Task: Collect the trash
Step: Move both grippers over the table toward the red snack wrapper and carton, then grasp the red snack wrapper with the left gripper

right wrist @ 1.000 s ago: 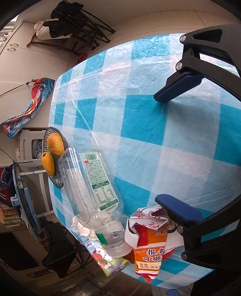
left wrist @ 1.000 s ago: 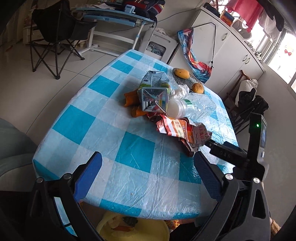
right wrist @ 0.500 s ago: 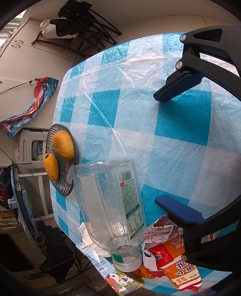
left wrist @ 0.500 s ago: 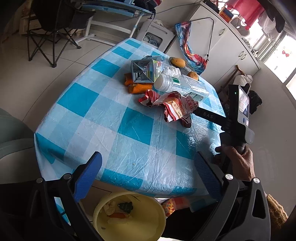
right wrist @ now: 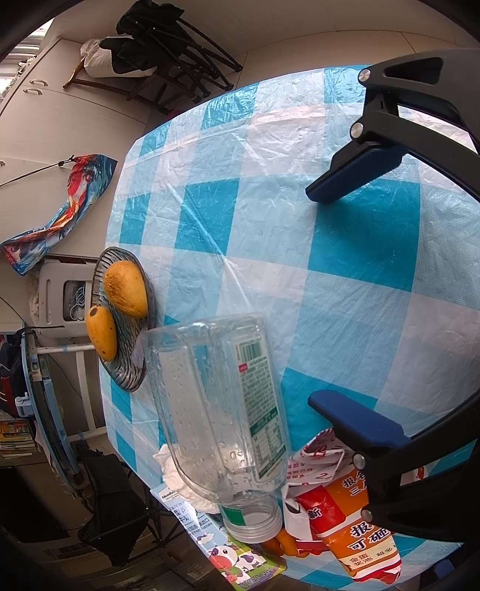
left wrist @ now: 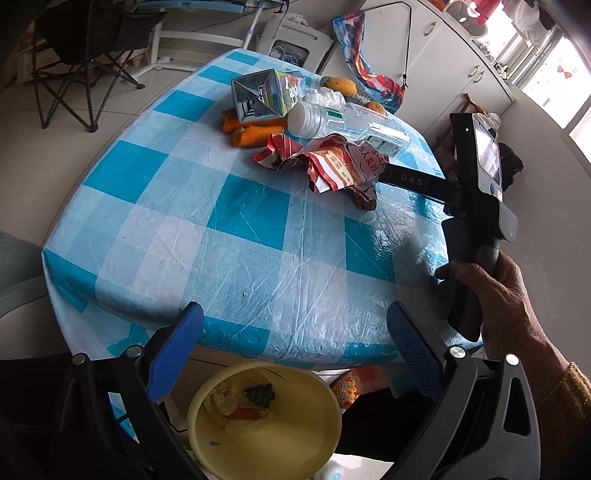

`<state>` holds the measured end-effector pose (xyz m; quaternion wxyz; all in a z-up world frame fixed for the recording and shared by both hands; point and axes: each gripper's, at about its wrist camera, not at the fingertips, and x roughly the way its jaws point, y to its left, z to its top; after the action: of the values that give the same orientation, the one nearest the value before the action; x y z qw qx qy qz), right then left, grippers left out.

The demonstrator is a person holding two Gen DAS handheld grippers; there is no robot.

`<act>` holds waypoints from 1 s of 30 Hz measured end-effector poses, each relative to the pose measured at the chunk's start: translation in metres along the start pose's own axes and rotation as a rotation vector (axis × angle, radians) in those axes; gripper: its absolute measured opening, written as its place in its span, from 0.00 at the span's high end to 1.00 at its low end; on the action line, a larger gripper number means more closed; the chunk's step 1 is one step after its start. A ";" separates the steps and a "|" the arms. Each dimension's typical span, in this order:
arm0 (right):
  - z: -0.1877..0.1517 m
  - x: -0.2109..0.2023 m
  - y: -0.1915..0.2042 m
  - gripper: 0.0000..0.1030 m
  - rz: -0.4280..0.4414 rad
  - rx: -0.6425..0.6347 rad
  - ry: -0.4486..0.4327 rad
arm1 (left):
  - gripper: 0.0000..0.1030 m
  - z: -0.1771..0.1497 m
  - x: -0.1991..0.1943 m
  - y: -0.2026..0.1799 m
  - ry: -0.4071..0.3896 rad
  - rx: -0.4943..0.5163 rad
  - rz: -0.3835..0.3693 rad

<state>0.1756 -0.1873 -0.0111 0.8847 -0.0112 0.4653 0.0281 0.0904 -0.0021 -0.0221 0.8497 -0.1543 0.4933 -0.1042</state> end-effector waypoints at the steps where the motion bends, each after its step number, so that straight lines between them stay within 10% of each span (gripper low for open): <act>1: -0.001 -0.001 0.000 0.06 0.002 -0.001 0.001 | 0.07 0.000 0.000 0.001 -0.003 -0.002 0.002; 18: -0.020 -0.016 0.009 0.06 0.090 -0.132 0.072 | 0.07 0.036 -0.022 0.039 -0.162 -0.186 0.013; 30: -0.024 -0.024 0.007 0.06 0.161 -0.155 0.130 | 0.07 0.078 0.014 0.009 -0.117 -0.088 0.042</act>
<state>0.1420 -0.1828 -0.0044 0.8439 -0.0442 0.5176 0.1340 0.1651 0.0138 0.0000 0.8716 -0.1869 0.4499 -0.0553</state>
